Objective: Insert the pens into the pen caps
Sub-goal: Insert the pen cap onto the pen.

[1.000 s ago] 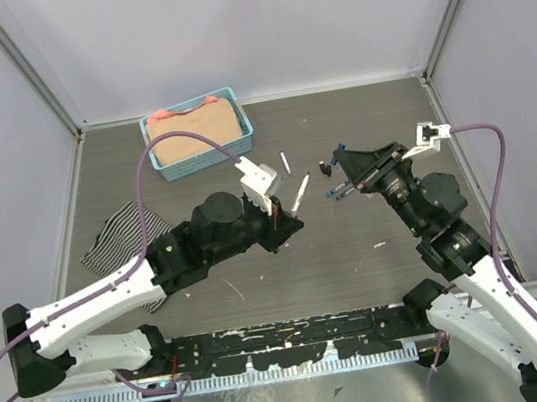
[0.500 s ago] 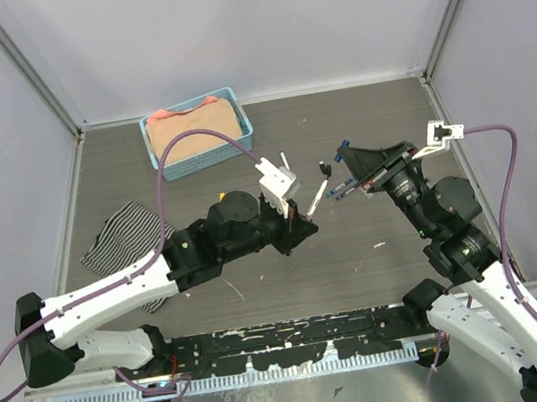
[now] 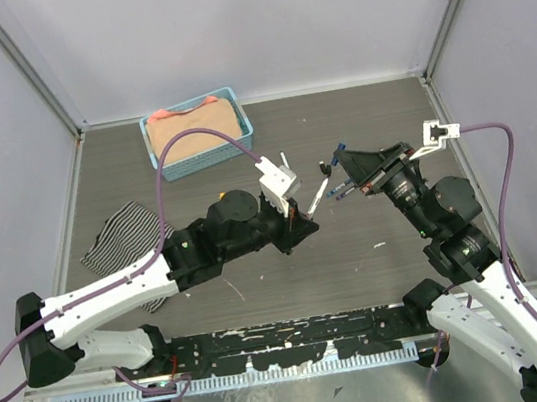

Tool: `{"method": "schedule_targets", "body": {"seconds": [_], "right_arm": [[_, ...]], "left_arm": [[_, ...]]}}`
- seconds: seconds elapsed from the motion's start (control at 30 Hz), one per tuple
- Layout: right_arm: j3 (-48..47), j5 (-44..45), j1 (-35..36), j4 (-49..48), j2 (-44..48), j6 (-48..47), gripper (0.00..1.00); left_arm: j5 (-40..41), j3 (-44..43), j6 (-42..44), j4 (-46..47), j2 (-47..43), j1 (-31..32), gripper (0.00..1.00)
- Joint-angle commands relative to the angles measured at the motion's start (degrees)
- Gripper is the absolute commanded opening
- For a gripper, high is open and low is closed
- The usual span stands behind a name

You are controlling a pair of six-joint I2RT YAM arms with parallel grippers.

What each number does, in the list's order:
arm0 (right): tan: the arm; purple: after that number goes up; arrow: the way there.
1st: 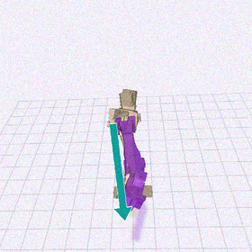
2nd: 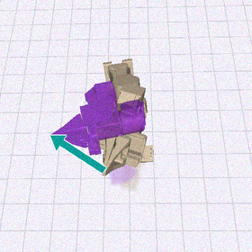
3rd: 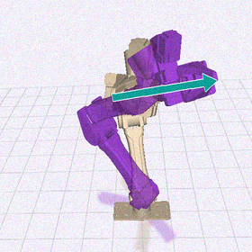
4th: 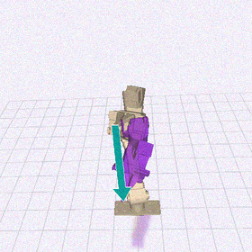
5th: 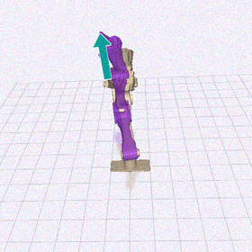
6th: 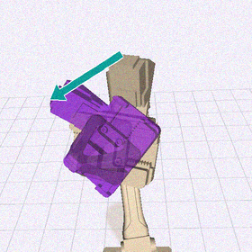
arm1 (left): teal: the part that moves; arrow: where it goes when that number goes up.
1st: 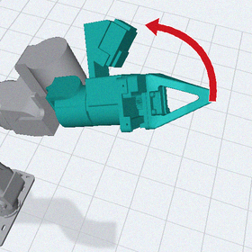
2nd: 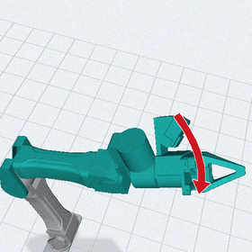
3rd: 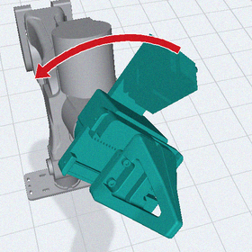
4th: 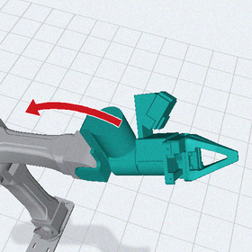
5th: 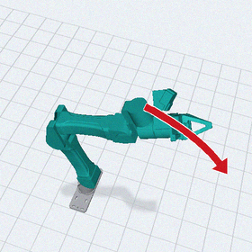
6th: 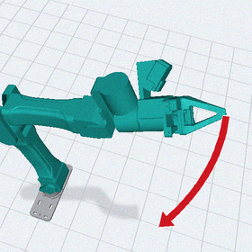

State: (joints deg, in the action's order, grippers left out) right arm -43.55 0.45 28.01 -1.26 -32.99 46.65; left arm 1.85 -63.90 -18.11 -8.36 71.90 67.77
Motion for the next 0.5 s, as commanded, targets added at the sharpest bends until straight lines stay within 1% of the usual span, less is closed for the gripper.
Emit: {"method": "schedule_targets", "body": {"seconds": [0.0,0.47], "right_arm": [[-2.5,-1.3,-0.1,-2.1,0.6,-1.2,0.18],[-2.9,-2.8,-0.1,-1.6,0.5,-1.4,0.18]], "left_arm": [[0.0,-2.4,0.8,2.5,0.3,0.3,0.0],[0.7,-2.5,0.7,2.5,0.2,0.3,0.0]]}}
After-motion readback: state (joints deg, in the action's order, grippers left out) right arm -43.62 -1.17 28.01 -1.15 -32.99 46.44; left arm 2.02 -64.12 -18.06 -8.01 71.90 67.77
